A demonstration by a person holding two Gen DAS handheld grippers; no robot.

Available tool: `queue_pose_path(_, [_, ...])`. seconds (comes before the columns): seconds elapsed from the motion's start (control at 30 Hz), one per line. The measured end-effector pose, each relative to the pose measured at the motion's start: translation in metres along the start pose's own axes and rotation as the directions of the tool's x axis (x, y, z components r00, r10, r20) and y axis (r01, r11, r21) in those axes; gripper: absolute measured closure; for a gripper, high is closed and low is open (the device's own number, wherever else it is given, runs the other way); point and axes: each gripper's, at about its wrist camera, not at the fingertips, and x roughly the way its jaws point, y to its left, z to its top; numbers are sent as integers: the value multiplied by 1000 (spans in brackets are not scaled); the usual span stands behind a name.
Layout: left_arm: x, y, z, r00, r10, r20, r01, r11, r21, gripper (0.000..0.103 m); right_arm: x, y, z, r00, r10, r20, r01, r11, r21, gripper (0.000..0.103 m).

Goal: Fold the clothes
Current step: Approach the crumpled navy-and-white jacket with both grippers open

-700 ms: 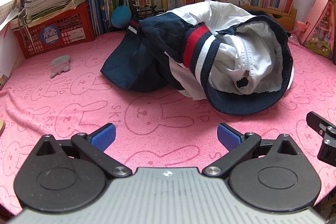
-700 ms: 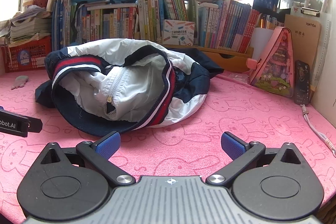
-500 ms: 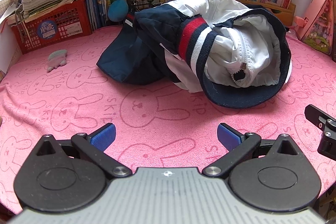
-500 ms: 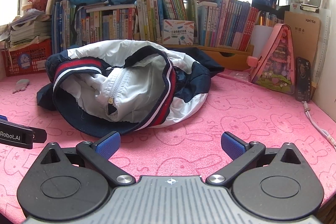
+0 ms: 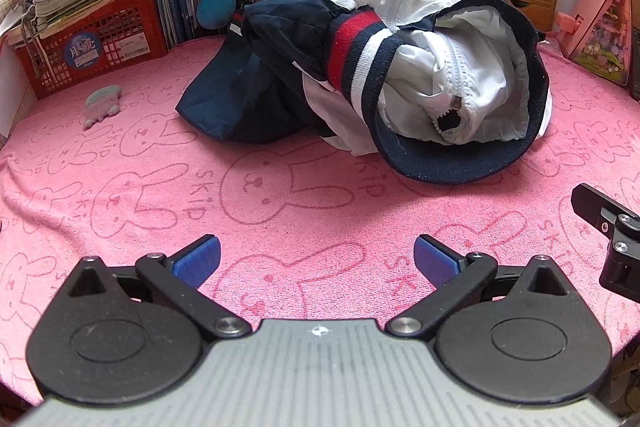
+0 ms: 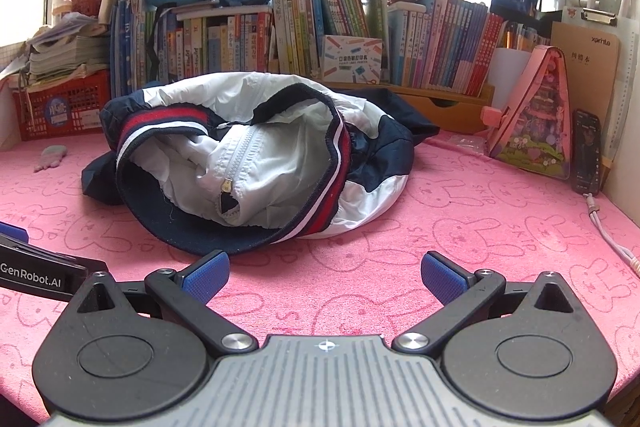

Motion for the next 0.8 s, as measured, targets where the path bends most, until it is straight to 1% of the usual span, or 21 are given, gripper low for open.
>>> queue_pose_path(0.17, [2,-5,3,1000,16,-22,-15,1000,11,0,-1,2,1,1000,10,4,-10,1000,1,0])
queue_pose_path(0.3, [1,1,-4,1000,7,-24,-7,1000,11,0,-2,5,1,1000,4,11,-3,1000,-16,0])
queue_pose_path(0.47, [-1,7,-8,1000,2,-21,-1,1000,12,0,1,5,3,1000,13,3,-13,1000,-7,0])
queue_pose_path(0.6, [0,10,-7,1000,-8,-21,9,1000,17,0,5,4,5,1000,10,-10,-10,1000,-3,0])
queue_pose_path(0.73, [1,11,-5,999,-23,-23,24,999,32,0,6,3,8,1000,-6,8,6,1000,-1,0])
queue_pose_path(0.8, [1,12,-4,999,-34,-24,35,999,40,0,8,1,9,1000,19,5,-19,1000,4,0])
